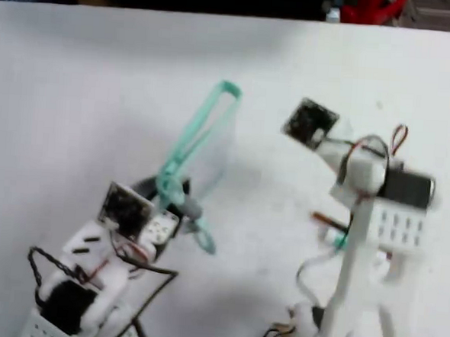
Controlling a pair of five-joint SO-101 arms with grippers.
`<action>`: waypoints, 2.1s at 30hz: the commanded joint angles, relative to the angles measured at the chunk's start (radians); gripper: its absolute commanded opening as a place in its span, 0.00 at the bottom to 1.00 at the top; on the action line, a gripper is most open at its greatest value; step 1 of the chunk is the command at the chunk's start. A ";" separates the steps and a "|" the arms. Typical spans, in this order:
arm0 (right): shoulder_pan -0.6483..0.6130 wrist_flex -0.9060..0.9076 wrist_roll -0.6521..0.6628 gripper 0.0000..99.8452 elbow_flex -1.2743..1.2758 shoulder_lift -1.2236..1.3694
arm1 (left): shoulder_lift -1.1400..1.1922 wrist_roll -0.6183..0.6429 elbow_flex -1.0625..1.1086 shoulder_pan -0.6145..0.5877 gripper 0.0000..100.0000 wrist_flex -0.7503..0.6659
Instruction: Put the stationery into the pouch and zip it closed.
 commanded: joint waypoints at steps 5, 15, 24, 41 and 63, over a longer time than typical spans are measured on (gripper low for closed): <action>-0.111 0.010 -0.313 0.02 -0.121 -0.189 | 0.005 -0.012 0.003 -0.008 0.09 -0.018; -0.124 0.013 -0.695 0.02 -0.400 -0.199 | 0.005 -0.012 0.003 -0.008 0.09 -0.018; -0.381 -0.041 -0.858 0.02 -0.499 -0.197 | 0.005 -0.012 0.003 -0.008 0.09 -0.018; -0.456 -0.438 -1.097 0.02 -0.344 -0.189 | 0.005 -0.012 0.003 -0.008 0.09 -0.018; -0.490 -0.467 -1.097 0.02 -0.331 -0.188 | 0.005 -0.012 0.003 -0.008 0.09 -0.018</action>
